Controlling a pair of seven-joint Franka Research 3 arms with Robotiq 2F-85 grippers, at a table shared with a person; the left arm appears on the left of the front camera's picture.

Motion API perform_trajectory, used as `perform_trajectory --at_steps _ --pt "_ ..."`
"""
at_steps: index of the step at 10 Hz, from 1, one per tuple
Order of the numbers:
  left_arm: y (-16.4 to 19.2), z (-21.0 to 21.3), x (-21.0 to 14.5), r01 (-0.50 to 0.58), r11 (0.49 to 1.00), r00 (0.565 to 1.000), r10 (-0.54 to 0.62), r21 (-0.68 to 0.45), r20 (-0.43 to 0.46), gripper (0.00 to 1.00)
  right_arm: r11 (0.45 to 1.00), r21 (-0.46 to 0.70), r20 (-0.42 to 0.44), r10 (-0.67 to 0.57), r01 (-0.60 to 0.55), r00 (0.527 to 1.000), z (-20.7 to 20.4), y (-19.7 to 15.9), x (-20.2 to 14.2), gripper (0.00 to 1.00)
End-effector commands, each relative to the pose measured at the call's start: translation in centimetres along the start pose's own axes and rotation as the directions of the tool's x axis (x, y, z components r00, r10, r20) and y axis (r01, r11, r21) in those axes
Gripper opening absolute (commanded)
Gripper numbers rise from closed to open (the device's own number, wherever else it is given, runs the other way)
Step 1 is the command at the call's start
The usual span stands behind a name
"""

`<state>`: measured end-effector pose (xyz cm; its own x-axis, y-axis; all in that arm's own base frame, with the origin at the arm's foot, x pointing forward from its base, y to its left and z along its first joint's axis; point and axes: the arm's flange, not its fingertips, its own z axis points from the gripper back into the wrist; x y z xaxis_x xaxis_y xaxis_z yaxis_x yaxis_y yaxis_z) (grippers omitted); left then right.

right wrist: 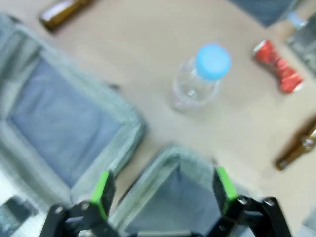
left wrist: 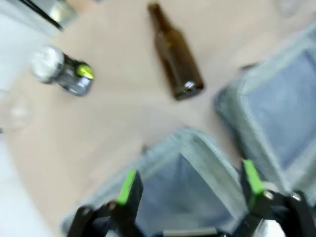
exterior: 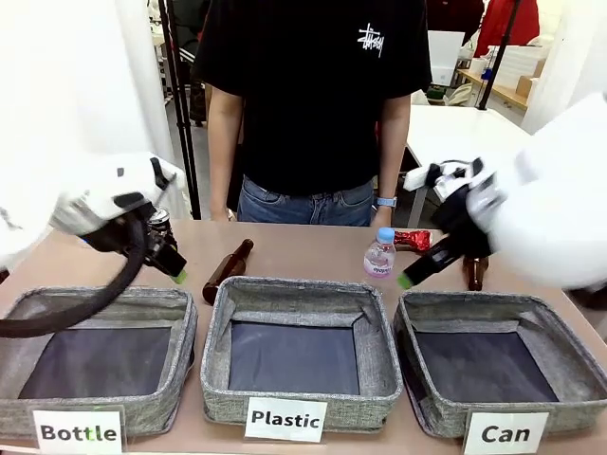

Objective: Sort the can waste into the basket.
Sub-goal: Pick up the can waste from the table and place it in the right Fabric basket.

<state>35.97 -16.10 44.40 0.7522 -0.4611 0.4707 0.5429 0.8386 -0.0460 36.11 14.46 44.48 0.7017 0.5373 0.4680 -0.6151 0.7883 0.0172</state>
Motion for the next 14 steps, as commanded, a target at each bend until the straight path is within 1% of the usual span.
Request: perform_trajectory --at_steps 1,2,3,4,5,6,7,8,9,10,11,12,13,14 --pt "0.1 7.3 -3.7 -0.044 0.988 0.999 0.041 -0.149 -0.022 1.0 0.972 0.156 -0.044 -0.169 0.174 0.985 8.6 -2.1 -1.7 1.0" --pt "2.0 9.6 -5.2 -0.044 0.968 0.999 0.045 -0.247 -0.004 1.0 0.927 0.249 -0.035 -0.282 0.282 0.959 11.3 -3.1 -3.1 1.0" --pt "4.5 12.1 -7.2 -0.014 0.915 0.999 0.026 -0.402 0.026 1.0 0.86 0.395 -0.014 -0.345 0.322 0.939 13.8 -4.8 -5.2 1.0" --pt "8.1 13.7 -8.9 -0.051 0.857 0.992 0.103 -0.514 0.073 1.0 0.792 0.51 0.029 -0.406 0.336 0.914 15.4 -7.3 -7.9 1.0" --pt "13.0 14.6 -10.7 -0.102 0.767 0.969 0.222 -0.633 0.113 1.0 0.695 0.632 0.058 -0.485 0.343 0.873 16.2 -10.5 -11.0 1.0" --pt "16.9 14.2 -12.8 -0.143 0.676 0.935 0.332 -0.723 0.126 1.0 0.6 0.719 0.065 -0.559 0.349 0.827 16.3 -13.4 -13.8 1.0" --pt "20.8 13.3 -15.2 -0.159 0.569 0.891 0.435 -0.807 0.131 1.0 0.505 0.782 0.055 -0.64 0.366 0.766 16.4 -15.9 -16.4 1.0" --pt "23.7 12.4 -16.9 -0.208 0.48 0.827 0.552 -0.853 0.109 1.0 0.443 0.805 0.048 -0.711 0.394 0.701 16.4 -17.8 -18.8 1.0" --pt "25.6 11.2 -18.5 -0.242 0.39 0.752 0.654 -0.889 0.083 1.0 0.379 0.822 0.027 -0.771 0.425 0.636 16.1 -19.7 -21.1 1.0" --pt "26.6 9.1 -19.2 -0.266 0.305 0.684 0.728 -0.915 0.044 1.0 0.345 0.823 0.018 -0.81 0.452 0.586 15.7 -20.8 -22.2 1.0" --pt "25.3 8.8 -19.7 -0.301 0.254 0.605 0.796 -0.919 0.022 1.0 0.273 0.816 -0.016 -0.87 0.51 0.492 14.8 -21.5 -23.7 1.0" --pt "24.2 8.1 -19.5 -0.351 0.251 0.571 0.821 -0.902 0.007 1.0 0.262 0.809 -0.022 -0.881 0.526 0.472 14.4 -21.6 -24.4 1.0" --pt "22.4 7.6 -17.7 -0.363 0.286 0.577 0.816 -0.887 0.027 1.0 0.282 0.773 0.021 -0.906 0.568 0.422 14.2 -21.6 -24.9 1.0" --pt "26.5 7.6 -21.0 -0.339 0.243 0.596 0.803 -0.909 -0.007 1.0 0.26 0.81 -0.034 -0.874 0.525 0.485 14.3 -22.0 -25.5 1.0"
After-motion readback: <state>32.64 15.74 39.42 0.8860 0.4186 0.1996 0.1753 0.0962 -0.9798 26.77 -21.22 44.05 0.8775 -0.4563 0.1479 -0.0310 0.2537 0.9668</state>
